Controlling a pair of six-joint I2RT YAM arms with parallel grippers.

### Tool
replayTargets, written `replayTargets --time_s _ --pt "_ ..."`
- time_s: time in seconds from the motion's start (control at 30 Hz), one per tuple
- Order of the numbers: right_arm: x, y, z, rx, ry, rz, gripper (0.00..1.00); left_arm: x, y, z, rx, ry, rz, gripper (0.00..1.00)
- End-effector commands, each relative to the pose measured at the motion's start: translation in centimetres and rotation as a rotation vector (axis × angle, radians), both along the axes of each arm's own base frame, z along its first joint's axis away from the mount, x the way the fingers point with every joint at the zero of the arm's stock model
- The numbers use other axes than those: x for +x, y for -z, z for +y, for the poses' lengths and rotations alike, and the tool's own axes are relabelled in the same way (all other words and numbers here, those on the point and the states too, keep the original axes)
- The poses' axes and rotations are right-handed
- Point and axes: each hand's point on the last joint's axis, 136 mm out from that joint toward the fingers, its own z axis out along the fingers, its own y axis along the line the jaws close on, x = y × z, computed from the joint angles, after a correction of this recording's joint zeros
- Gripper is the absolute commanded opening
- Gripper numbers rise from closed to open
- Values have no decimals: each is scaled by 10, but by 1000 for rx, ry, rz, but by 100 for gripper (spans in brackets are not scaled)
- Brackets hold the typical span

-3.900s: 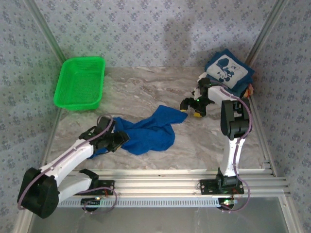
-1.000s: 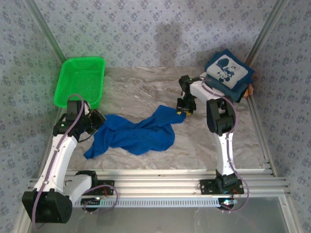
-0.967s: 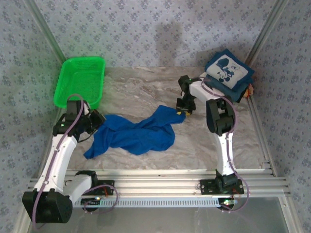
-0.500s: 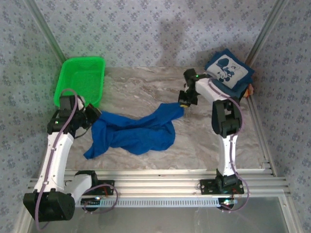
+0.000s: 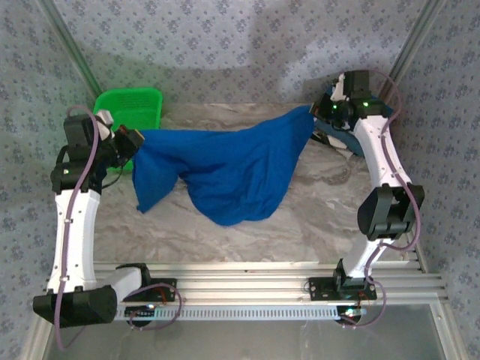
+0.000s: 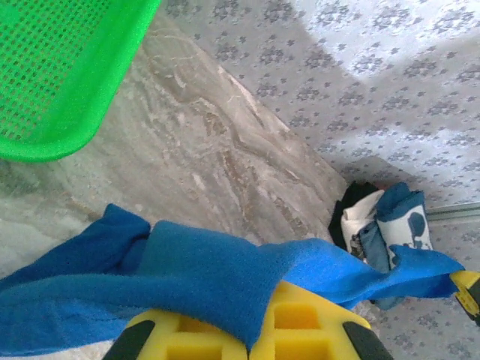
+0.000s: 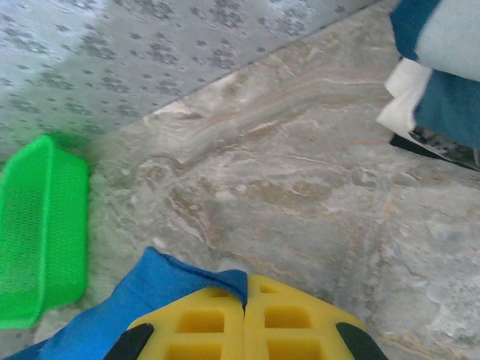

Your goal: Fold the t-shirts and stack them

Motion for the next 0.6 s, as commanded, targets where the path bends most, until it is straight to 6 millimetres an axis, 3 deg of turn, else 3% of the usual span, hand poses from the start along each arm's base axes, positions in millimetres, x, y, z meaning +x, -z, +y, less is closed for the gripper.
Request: replayTargets --time_s 0.0,0.13,0.27,0.43,0.57 --pt "1 -63 8 70 -48 -159 0 7 -36 0 2 18 -106 0" --pt "-4 -114 5 93 -58 -284 0 12 -66 2 23 25 -176 0" --pt "-14 -172 -2 119 -63 -428 0 14 -111 4 81 39 -289 0" --pt "-40 -242 -11 137 -73 -596 0 10 -169 9 179 48 -440 0" --pt "-64 -285 -21 163 -69 -701 0 0 -209 7 242 64 -555 0"
